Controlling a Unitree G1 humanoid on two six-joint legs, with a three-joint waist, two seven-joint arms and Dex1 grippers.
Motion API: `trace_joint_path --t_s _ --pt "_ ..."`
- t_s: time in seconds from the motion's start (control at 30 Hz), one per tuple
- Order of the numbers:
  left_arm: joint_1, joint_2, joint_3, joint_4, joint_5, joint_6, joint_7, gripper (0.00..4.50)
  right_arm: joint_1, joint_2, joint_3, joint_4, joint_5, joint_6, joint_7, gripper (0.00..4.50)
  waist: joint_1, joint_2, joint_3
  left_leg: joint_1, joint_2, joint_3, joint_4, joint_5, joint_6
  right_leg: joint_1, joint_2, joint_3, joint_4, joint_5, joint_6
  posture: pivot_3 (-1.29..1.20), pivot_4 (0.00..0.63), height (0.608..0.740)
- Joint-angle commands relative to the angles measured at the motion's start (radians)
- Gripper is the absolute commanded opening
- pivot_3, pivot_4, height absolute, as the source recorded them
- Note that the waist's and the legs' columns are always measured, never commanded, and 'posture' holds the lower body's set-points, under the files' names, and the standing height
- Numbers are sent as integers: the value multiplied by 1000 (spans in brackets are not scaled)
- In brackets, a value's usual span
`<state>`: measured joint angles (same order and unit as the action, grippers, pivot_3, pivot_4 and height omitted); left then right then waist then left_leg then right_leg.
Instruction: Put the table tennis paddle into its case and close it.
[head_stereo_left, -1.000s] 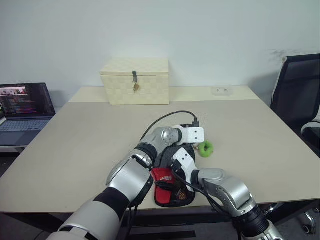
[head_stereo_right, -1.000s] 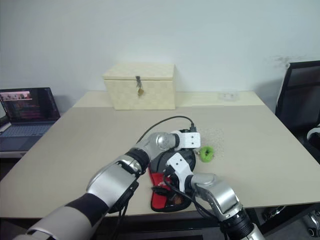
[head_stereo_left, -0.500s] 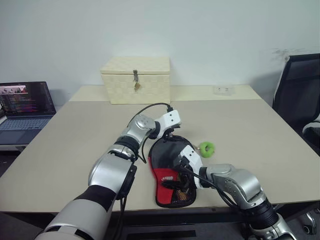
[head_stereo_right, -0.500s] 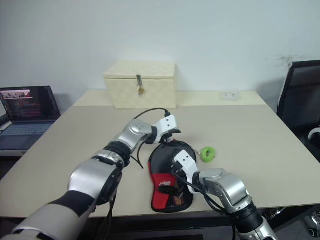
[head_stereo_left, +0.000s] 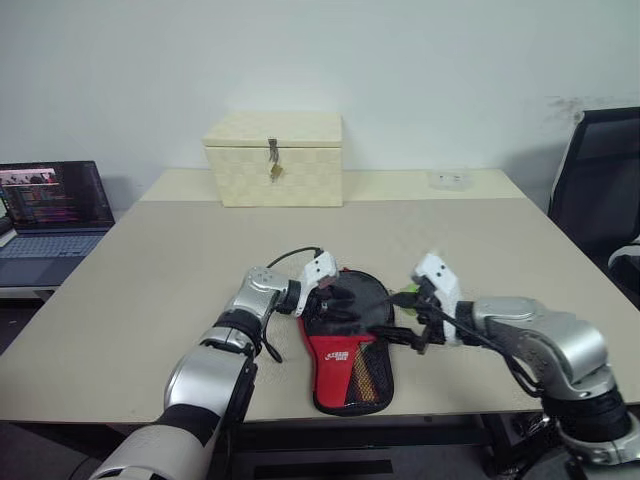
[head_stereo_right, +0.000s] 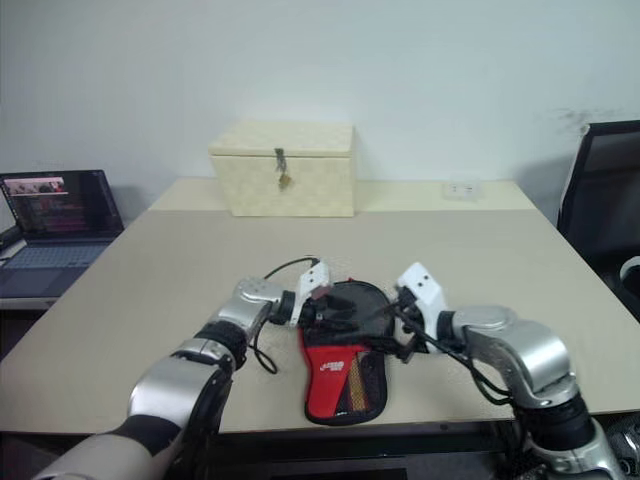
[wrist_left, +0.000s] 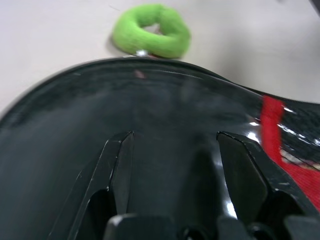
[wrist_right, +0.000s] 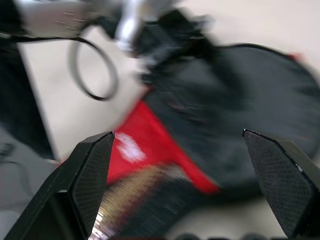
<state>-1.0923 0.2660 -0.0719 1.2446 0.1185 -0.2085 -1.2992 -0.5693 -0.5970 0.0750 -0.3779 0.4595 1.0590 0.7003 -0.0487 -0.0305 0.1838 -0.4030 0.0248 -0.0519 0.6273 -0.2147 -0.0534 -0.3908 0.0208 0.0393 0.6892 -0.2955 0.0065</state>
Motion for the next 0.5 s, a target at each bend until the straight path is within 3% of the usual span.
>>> trace_joint_path --t_s 0.03,0.2,0.5 --pt "25 -4 -16 -44 0 -27 19 2849 -9 -73 46 97 -140 -221 8 4500 -1 0 0 0 0 0 0 0 0 0 0 0 0 0 0 0 150 740" --pt "35 -5 -20 -47 -7 -22 34 2849 -35 -80 137 243 -253 -413 48 4500 -4 0 0 1 0 2 0 -1 1 0 1 1 0 0 0 0 150 740" --pt "45 -4 -11 -62 -27 -11 15 2849 -106 8 238 554 -406 -642 86 4500 -1 0 0 1 0 2 1 -1 1 0 1 1 1 0 0 0 150 740"
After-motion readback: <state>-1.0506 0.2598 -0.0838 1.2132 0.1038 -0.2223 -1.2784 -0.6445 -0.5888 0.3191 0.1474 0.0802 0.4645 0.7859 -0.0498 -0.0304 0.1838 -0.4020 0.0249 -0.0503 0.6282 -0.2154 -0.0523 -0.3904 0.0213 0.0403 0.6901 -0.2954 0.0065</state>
